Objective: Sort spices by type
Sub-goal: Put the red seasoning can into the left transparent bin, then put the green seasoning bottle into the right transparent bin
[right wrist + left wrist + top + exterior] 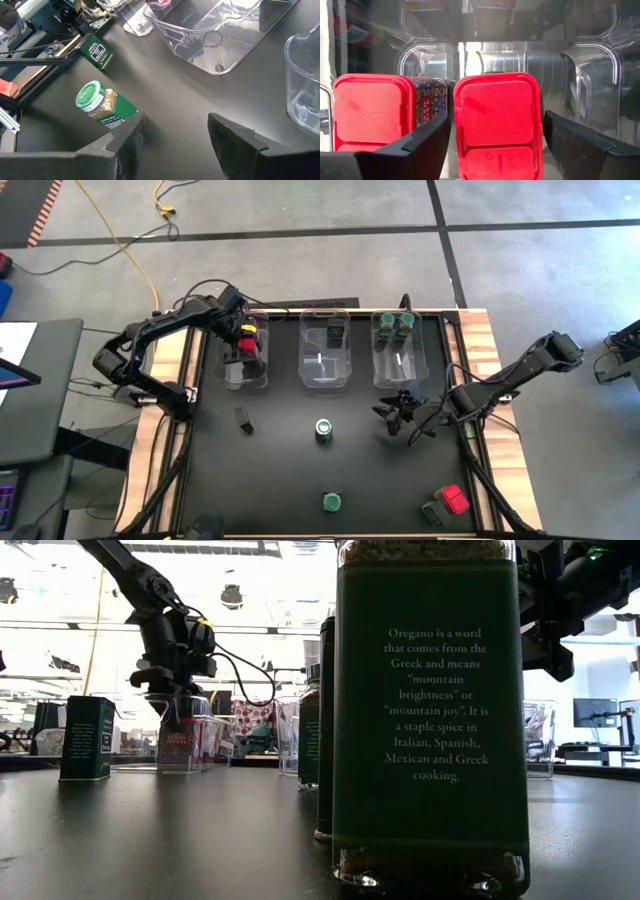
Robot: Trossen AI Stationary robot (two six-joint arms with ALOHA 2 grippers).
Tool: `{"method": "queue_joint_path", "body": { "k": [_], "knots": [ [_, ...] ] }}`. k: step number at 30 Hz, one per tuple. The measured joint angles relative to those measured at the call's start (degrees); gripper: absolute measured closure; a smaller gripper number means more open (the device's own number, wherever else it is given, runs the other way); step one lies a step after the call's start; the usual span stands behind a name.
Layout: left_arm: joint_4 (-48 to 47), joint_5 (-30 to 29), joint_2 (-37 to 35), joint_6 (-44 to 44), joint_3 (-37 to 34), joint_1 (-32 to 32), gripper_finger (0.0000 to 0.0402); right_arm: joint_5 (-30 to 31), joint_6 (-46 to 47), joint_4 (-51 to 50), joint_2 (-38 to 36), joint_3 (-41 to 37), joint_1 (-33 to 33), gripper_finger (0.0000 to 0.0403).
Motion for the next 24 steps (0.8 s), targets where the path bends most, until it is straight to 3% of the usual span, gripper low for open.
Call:
{"method": "queue_joint_path", "body": {
  "k": [14,24],
  "knots": [
    [-3.3,0.1,-0.5,-3.5,3.9,0.0,0.0098,0.0,-0.2,0.0,0.0,0.0,0.0,0.0159],
    [-3.0,0.1,-8.0,-12.8,6.2,-2.4,0.0098,0.0,0.7,0.0,0.0,0.0,0.0,0.0159]
  ]
}}
